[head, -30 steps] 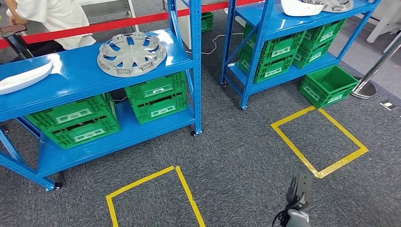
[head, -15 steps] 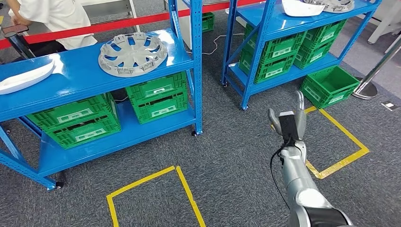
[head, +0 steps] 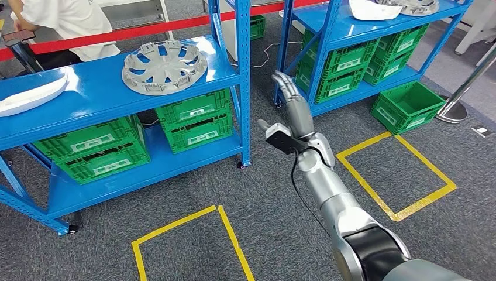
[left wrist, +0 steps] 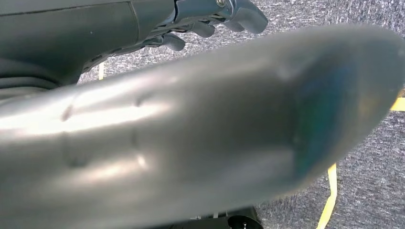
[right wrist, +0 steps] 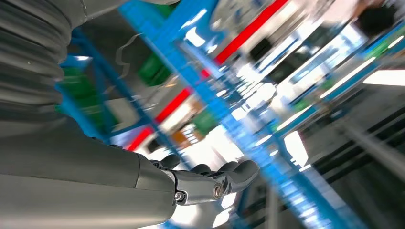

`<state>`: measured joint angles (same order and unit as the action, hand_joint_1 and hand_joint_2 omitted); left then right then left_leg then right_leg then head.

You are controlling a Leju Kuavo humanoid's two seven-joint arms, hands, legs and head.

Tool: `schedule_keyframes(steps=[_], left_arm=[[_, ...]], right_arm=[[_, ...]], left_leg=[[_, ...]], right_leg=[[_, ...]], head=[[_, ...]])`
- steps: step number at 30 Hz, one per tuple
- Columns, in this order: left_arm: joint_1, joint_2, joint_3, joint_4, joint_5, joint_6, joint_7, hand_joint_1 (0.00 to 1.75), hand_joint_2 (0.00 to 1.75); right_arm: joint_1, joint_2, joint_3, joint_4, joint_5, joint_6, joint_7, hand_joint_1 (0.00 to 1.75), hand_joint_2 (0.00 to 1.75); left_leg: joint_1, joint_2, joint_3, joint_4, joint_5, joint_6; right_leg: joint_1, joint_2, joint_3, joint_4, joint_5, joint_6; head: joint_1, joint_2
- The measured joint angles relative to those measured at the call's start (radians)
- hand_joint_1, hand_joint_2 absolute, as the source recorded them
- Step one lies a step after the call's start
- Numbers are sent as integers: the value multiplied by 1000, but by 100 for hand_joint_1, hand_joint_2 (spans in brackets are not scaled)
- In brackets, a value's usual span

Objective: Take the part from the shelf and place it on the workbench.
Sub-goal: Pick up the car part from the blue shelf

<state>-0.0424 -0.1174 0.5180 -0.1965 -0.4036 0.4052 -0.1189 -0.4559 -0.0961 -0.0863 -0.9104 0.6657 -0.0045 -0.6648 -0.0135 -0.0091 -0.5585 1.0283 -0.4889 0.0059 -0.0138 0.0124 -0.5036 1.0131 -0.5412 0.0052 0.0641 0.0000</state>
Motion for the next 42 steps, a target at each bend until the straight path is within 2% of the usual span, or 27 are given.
schedule_keyframes(steps=[7,11,22,25,28,30,32,33,34,35,37,38,39,40,42], left_arm=[[1,0,9,0,-12,-7,-4,0,0],[2,0,10,0,-16,-6,-9,0,0],[2,4,21,0,-22,82,-80,0,0],[2,5,22,0,-22,86,-80,0,0],[1,5,26,0,-22,87,-78,0,0],[1,4,28,0,-23,87,-77,0,0],[1,4,29,0,-23,87,-77,0,0],[2,3,29,0,-23,87,-77,0,0],[3,2,29,0,-23,87,-77,0,0],[4,2,30,0,-24,87,-77,0,0],[4,1,30,0,-28,87,-79,0,0],[4,0,30,1,-30,87,-81,0,0],[3,1,31,0,-31,87,-83,0,0],[4,1,32,0,-33,87,-84,0,0],[6,1,35,1,-37,87,-86,0,0]], right_arm=[[-37,25,120,42,17,4,-27,0,175],[-39,32,144,55,14,4,-33,0,0],[-6,34,154,32,-27,-1,-34,0,0],[-2,34,154,23,-32,1,-34,0,0],[-1,32,154,16,-35,1,-34,0,0],[-3,31,155,12,-36,1,-34,0,0],[0,29,155,10,-39,1,-34,0,0],[4,28,155,10,-42,1,-34,0,0],[9,27,155,9,-45,1,-34,0,0],[13,25,155,7,-48,1,-34,0,0],[22,19,155,-1,-56,1,-34,0,0],[28,15,155,-7,-60,1,-34,0,0],[36,11,154,-14,-64,1,-34,0,0],[48,8,153,-22,-68,1,-34,0,0],[70,4,150,-42,-73,0,-34,0,0]], left_leg=[[0,-3,-1,0,0,0],[0,-4,-1,0,0,0],[-5,-4,-3,5,-3,4],[-8,-4,-5,4,-5,11],[-2,-3,3,-12,2,25],[3,-2,10,-20,5,34],[4,-1,10,-21,3,36],[4,-1,10,-20,2,35],[5,-1,12,-19,-1,33],[7,-2,15,-17,-4,30],[12,-3,21,-11,-15,19],[13,-4,23,-5,-20,12],[13,-4,22,-2,-25,5],[13,-4,23,3,-28,-3],[12,-4,22,10,-30,-17]], right_leg=[[0,-3,0,0,0,0],[0,-3,0,0,0,0],[-6,-4,0,-2,1,3],[-9,-4,1,-2,4,10],[-9,-5,-2,18,9,21],[-8,-6,-41,85,-26,24],[-7,-7,-117,209,-77,28],[-8,-7,-152,258,-88,31],[-8,-7,-173,276,-80,32],[-10,-7,-176,256,-52,31],[-12,-8,-138,135,31,32],[-11,-9,-120,79,49,30],[-9,-10,-107,43,55,26],[-7,-11,-104,31,51,17],[-5,-10,-99,30,54,-1]], head=[[0,0],[0,0],[0,0],[0,0],[1,0],[4,0],[5,0],[5,0],[5,0],[5,0],[5,0],[5,0],[5,0],[5,0],[5,0]])
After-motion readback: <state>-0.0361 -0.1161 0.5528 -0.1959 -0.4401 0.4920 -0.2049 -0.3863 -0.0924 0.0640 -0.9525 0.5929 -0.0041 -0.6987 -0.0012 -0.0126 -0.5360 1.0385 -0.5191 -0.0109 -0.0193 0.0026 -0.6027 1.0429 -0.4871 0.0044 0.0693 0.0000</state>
